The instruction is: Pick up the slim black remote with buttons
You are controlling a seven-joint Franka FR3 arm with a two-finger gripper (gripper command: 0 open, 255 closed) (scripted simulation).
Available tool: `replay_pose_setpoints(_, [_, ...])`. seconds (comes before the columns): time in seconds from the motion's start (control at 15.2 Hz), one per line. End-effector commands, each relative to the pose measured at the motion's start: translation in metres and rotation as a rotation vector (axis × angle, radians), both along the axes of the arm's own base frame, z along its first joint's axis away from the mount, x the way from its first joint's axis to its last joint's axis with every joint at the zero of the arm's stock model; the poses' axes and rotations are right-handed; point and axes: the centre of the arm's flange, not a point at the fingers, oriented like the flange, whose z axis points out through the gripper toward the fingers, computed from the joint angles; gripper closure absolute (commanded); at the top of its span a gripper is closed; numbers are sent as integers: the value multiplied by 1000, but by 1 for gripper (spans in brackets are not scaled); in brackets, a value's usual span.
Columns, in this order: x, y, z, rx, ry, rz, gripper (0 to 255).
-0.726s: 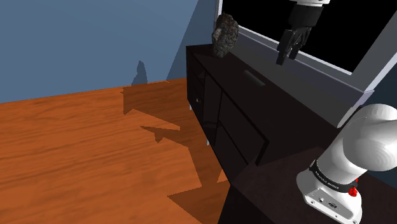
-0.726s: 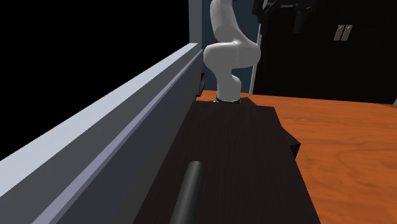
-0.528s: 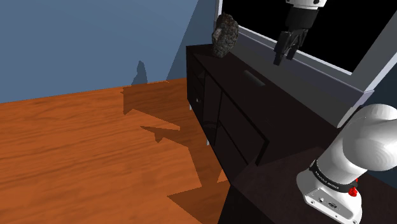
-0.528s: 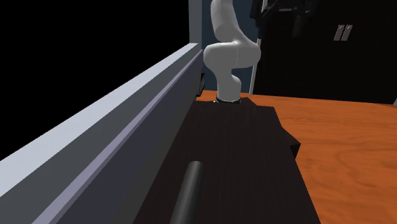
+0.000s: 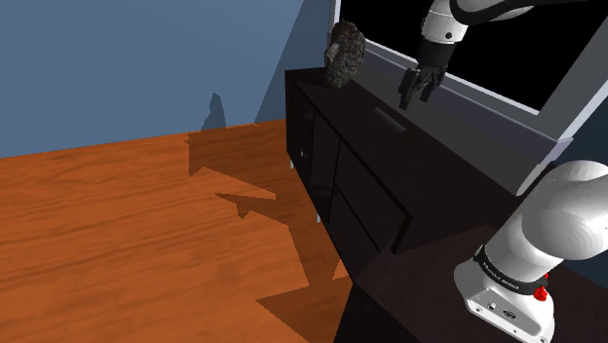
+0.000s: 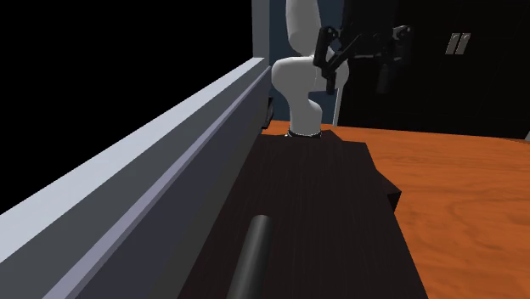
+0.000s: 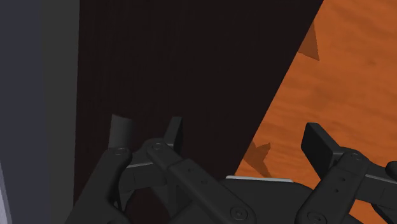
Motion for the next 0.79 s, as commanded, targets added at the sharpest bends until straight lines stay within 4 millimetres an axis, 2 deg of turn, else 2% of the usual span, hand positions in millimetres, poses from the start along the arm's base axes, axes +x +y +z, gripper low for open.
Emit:
replay_pose_setpoints(0.0, [16,-15,-10,-8,-15,-24,0])
replay_pose_setpoints(0.73, [87,-105,-83,-46,-80,-151,0])
